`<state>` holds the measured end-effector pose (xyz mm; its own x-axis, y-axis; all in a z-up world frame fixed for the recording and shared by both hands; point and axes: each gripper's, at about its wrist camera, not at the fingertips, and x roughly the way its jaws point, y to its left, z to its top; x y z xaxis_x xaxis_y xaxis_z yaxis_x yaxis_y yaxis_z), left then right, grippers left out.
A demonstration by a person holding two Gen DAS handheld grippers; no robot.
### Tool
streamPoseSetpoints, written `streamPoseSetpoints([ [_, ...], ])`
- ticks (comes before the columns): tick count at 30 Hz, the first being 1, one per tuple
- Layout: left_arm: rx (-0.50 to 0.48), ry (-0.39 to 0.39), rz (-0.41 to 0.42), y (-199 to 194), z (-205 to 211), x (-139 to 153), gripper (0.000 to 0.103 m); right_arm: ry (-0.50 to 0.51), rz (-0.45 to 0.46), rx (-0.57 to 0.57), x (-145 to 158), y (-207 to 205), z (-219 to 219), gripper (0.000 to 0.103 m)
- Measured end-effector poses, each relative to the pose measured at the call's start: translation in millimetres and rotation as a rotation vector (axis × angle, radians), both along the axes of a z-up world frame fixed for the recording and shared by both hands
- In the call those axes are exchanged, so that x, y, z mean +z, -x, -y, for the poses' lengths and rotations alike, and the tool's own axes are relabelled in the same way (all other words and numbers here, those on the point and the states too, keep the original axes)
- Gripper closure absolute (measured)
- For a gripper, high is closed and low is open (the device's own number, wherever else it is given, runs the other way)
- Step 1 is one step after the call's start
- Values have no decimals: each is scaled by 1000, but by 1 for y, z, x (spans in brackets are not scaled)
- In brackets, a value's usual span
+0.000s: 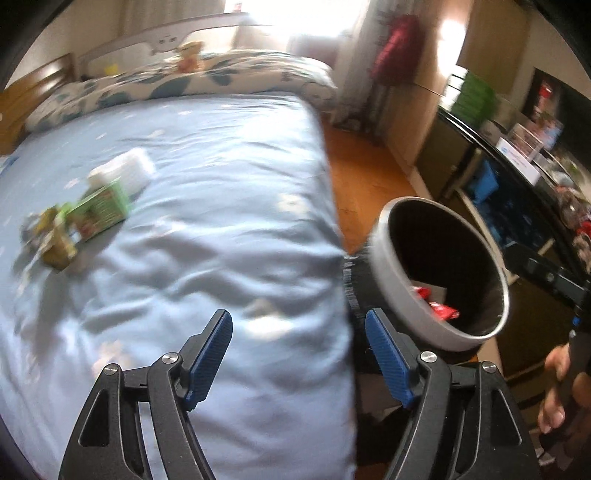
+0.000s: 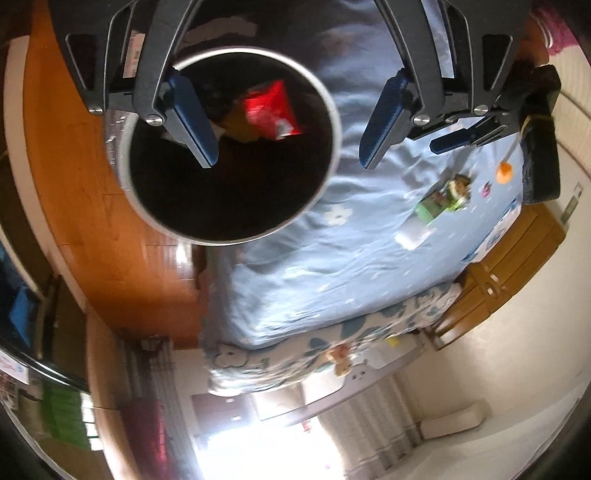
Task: Collect trash
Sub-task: 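Move both open tools back over the trash on the bed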
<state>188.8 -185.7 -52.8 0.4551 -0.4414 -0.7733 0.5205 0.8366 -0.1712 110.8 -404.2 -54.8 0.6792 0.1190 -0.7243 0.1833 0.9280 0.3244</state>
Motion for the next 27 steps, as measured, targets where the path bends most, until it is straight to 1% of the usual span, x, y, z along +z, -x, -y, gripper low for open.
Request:
streamPoseSetpoints([
  [4,80,-15,15,3,-37,0,29,-16,-6,67,-6,-15,-30,21],
  [7,135,-11,8,4,-62,-1,29,-25,-11,117,-11,-28,-54,21],
  [15,265,-12,0,0,-111,0,29,-39,-16,258,-24,-65,-113,21],
  [21,355,-25,-6,-24,-137,-2,29,-44,-21,339,-35,-96,-144,21],
  [27,402,-28,-14,-56,-147,-7,29,-44,-33,396,-47,-133,-162,21],
])
